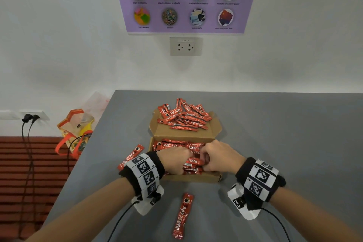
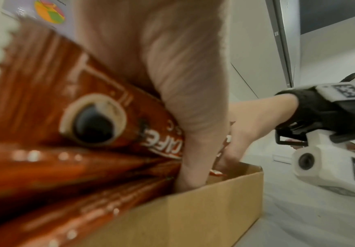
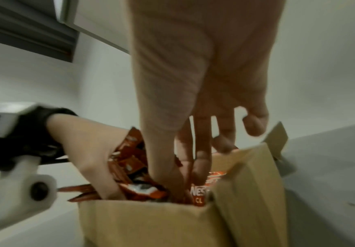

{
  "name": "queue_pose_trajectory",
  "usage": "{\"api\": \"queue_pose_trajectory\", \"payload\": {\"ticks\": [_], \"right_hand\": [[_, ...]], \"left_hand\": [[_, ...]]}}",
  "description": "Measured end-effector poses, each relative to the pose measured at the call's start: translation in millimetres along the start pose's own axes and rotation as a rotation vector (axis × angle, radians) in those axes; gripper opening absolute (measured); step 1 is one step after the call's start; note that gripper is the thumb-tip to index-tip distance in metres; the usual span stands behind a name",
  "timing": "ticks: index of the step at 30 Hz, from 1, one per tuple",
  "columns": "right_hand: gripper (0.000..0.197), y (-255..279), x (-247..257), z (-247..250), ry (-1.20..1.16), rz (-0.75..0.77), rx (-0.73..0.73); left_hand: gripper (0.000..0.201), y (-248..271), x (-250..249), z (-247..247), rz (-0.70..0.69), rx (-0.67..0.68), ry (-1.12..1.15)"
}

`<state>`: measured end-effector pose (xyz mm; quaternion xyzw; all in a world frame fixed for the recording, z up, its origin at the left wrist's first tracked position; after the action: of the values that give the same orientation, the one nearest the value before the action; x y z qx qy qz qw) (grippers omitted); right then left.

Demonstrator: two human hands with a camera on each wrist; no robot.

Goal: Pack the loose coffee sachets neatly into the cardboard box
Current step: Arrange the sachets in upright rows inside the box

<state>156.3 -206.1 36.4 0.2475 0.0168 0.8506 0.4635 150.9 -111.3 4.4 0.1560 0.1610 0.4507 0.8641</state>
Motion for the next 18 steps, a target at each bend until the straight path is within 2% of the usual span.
{"api": "queue_pose_trajectory", "payload": {"ticks": [4,7,10,14,15,18], "right_hand": [[0.015,7.7,0.6,-5.0,-0.031,-0.007,0.034],[0.006,11.9,3.7,-6.2,-0.086,0.007,0.032],[0.008,16.9,17.7,-7.5,-0.098,0.098,0.050],[0.018,23.1,47.9,-6.0,0.012,0.307,-0.052],[0.019,23.7,54.8,-11.8,-0.011,0.350,-0.013],[0.027,25.4,71.6,-44.1,-0.104,0.409,0.245]], "left_hand": [[0.038,2.6,1.2,7.1,-0.011,-0.040,0.062],[0.033,7.7,7.5,20.5,-0.004,-0.111,0.208],[0.030,16.5,16.3,39.3,0.024,-0.259,0.296],[0.030,23.2,25.0,54.8,0.046,-0.443,0.386],[0.032,23.0,27.7,55.8,0.066,-0.458,0.408],[0.042,23.7,34.4,60.9,0.141,-0.503,0.464]]}}
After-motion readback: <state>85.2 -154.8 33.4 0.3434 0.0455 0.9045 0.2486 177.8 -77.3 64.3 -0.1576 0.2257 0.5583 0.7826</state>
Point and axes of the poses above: each hand's wrist, its own y-axis away from the middle knuckle, its own z-axis out of the back of the hand, x = y × z, the point moved 7 cm from there along -y, towards the middle knuckle, and after that the axes turned 7 degrees about -y, right-handed, at the moved point
